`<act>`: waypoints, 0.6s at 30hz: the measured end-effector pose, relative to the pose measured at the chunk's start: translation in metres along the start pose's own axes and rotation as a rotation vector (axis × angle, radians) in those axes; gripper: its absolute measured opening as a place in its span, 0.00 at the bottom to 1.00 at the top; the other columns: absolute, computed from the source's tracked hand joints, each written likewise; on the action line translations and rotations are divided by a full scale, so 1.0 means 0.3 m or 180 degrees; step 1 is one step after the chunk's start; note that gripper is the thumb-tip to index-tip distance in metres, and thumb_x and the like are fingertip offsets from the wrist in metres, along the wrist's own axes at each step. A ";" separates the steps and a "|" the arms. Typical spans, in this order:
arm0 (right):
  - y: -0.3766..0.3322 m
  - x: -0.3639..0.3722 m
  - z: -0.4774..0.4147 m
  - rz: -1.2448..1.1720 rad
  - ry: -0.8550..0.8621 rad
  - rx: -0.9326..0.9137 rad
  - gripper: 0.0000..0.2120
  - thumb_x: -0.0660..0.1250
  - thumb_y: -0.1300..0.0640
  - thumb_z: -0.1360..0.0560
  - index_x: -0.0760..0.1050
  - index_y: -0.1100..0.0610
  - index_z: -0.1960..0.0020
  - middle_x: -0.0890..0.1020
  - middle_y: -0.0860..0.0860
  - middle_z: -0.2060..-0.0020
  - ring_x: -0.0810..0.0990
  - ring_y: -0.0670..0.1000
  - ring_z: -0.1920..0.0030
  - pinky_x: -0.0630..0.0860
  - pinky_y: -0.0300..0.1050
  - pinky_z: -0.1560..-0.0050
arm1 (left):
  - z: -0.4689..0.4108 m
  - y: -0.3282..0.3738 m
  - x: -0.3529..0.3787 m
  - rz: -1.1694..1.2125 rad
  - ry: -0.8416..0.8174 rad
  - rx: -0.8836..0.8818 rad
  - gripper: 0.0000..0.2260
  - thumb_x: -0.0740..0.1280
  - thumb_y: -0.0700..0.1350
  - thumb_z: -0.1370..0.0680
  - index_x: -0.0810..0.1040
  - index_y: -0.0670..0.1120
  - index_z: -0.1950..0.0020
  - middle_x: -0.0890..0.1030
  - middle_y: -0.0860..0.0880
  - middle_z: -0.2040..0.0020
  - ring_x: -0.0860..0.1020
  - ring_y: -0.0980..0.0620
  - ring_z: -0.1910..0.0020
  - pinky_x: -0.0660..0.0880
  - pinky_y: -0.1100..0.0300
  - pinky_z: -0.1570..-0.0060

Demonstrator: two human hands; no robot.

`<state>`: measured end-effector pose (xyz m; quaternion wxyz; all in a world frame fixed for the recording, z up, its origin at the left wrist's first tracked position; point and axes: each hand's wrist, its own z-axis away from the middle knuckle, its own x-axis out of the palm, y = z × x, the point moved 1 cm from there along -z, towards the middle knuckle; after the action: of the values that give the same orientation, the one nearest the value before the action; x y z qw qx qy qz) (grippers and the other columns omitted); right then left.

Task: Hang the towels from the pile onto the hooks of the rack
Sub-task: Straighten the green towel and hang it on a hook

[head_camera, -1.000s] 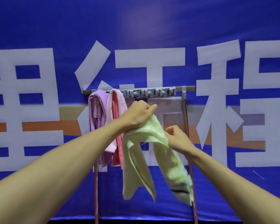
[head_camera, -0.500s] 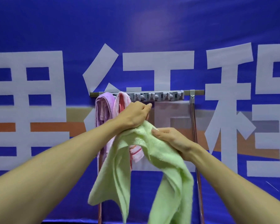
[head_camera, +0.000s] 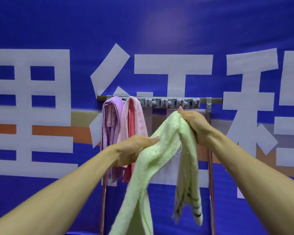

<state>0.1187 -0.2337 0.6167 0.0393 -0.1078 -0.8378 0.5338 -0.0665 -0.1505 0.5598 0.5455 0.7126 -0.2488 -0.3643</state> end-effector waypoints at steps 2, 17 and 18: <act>0.006 -0.013 -0.027 0.0046 0.0012 0.0034 0.18 0.61 0.49 0.20 0.76 0.62 0.60 0.79 0.52 0.74 0.79 0.50 0.74 0.77 0.41 0.72 | -0.028 0.005 -0.011 -0.0014 0.0146 0.0061 0.18 0.70 0.54 0.30 0.82 0.40 0.50 0.84 0.44 0.56 0.81 0.50 0.60 0.79 0.58 0.58; 0.109 -0.094 -0.485 0.3361 -0.0406 -0.0325 0.24 0.64 0.36 0.26 0.73 0.54 0.70 0.71 0.44 0.77 0.66 0.41 0.77 0.63 0.36 0.73 | -0.382 0.179 -0.356 -0.2337 0.1510 -0.0141 0.20 0.70 0.59 0.27 0.82 0.42 0.64 0.80 0.53 0.70 0.75 0.54 0.68 0.70 0.64 0.65; 0.110 -0.091 -0.513 0.3436 -0.0451 -0.0413 0.25 0.64 0.36 0.26 0.73 0.56 0.69 0.72 0.44 0.76 0.67 0.41 0.76 0.64 0.36 0.72 | -0.401 0.198 -0.364 -0.2593 0.1554 -0.0093 0.19 0.70 0.57 0.27 0.78 0.45 0.71 0.76 0.57 0.76 0.73 0.57 0.71 0.67 0.68 0.69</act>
<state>0.1778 -0.0900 0.6539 -0.3034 -0.4884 -0.6953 0.4312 -0.0356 -0.0133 0.6606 0.4108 0.8092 0.1915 -0.3739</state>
